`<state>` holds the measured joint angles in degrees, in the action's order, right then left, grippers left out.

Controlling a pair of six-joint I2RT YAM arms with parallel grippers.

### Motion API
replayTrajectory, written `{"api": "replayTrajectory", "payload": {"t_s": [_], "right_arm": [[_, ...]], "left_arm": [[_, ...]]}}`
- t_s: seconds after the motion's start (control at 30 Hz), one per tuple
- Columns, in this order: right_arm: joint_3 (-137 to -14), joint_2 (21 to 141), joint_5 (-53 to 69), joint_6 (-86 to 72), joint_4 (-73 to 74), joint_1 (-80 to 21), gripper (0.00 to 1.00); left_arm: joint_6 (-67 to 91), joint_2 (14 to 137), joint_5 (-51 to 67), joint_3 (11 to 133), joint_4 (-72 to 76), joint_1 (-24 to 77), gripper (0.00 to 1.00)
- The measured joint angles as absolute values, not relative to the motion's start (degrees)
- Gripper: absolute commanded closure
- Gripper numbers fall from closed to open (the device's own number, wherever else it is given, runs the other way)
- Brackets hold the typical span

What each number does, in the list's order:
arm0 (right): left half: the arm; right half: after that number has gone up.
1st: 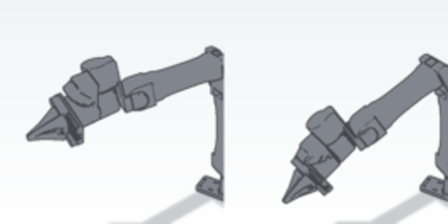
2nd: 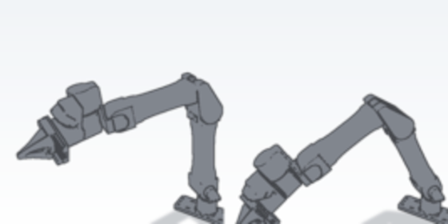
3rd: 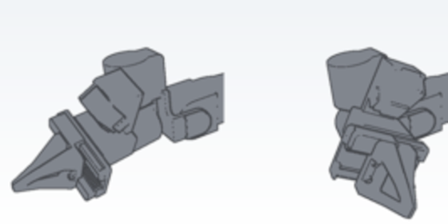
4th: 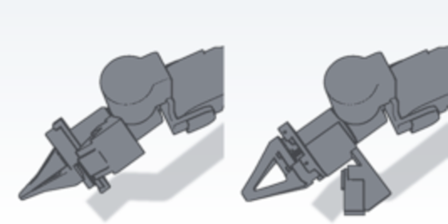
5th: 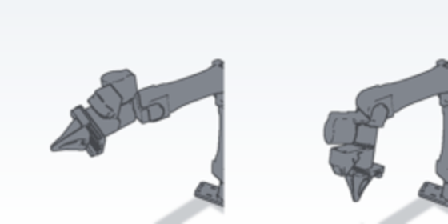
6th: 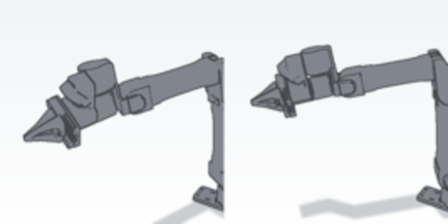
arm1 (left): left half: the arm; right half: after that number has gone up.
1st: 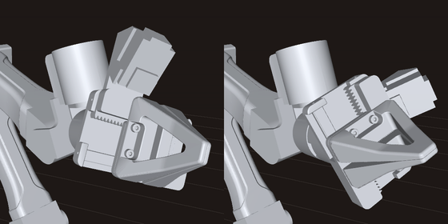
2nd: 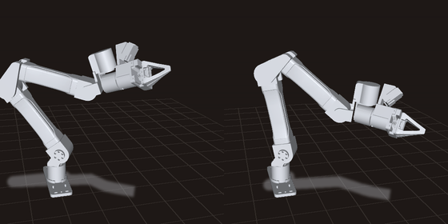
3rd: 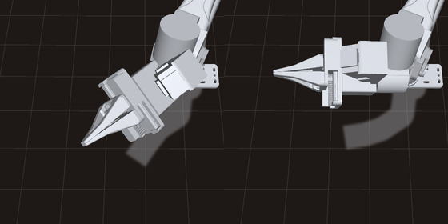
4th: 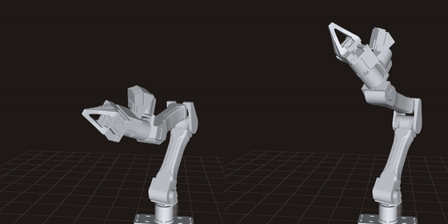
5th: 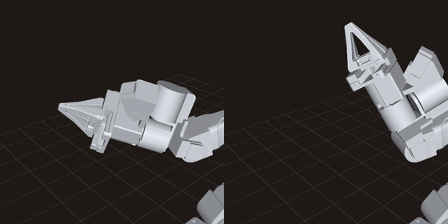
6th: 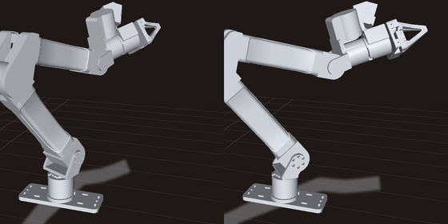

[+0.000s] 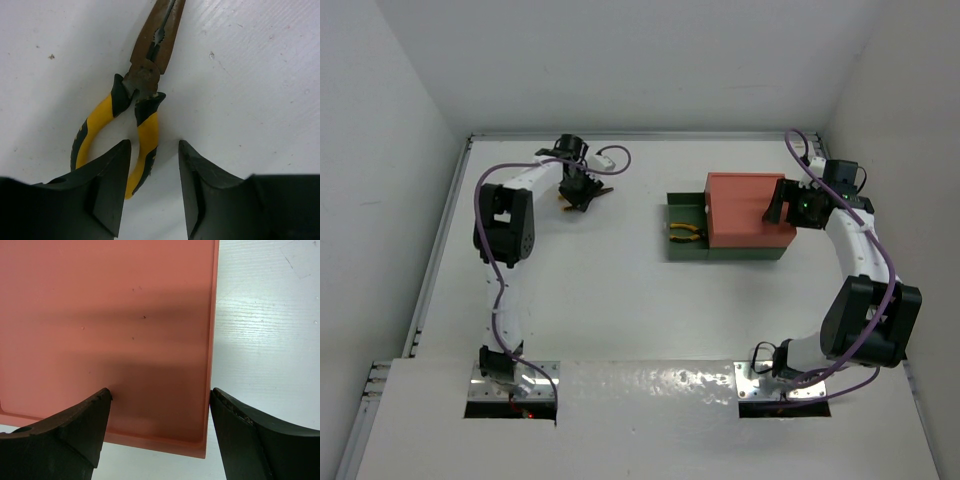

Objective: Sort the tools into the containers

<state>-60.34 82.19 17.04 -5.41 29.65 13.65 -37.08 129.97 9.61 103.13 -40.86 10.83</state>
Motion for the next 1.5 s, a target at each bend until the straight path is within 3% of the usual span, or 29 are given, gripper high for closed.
{"api": "replayTrajectory", "payload": {"t_s": [0.03,0.07,0.17,0.43,0.63,0.9,1.07,1.23,1.5], "right_arm": [[-60.3,82.2,17.0,-5.4,29.6,13.6,0.22],[-60.3,82.2,17.0,-5.4,29.6,13.6,0.22],[-60.3,82.2,17.0,-5.4,29.6,13.6,0.22],[-60.3,82.2,17.0,-5.4,29.6,13.6,0.22],[-60.4,82.2,17.0,-5.4,29.7,13.6,0.22],[-60.4,82.2,17.0,-5.4,29.7,13.6,0.22],[-60.4,82.2,17.0,-5.4,29.7,13.6,0.22],[-60.3,82.2,17.0,-5.4,29.7,13.6,0.22],[-60.3,82.2,17.0,-5.4,29.7,13.6,0.22]], "left_arm": [[-37.0,130.2,9.9,103.5,-41.2,10.8,0.6],[-37.0,130.5,10.2,104.0,-41.6,10.8,0.73],[-37.0,131.4,11.2,105.4,-43.3,10.8,1.0],[-35.1,131.7,16.6,107.2,-47.0,10.5,1.0],[-33.0,125.0,17.6,106.9,-47.0,12.3,1.0],[-41.6,111.0,11.8,106.7,-44.9,30.3,1.0],[-48.7,115.7,5.2,109.4,-48.1,39.4,1.0],[-53.8,122.8,-0.4,111.2,-51.1,38.2,1.0],[-59.5,124.0,-6.9,111.2,-51.5,40.3,1.0]]}}
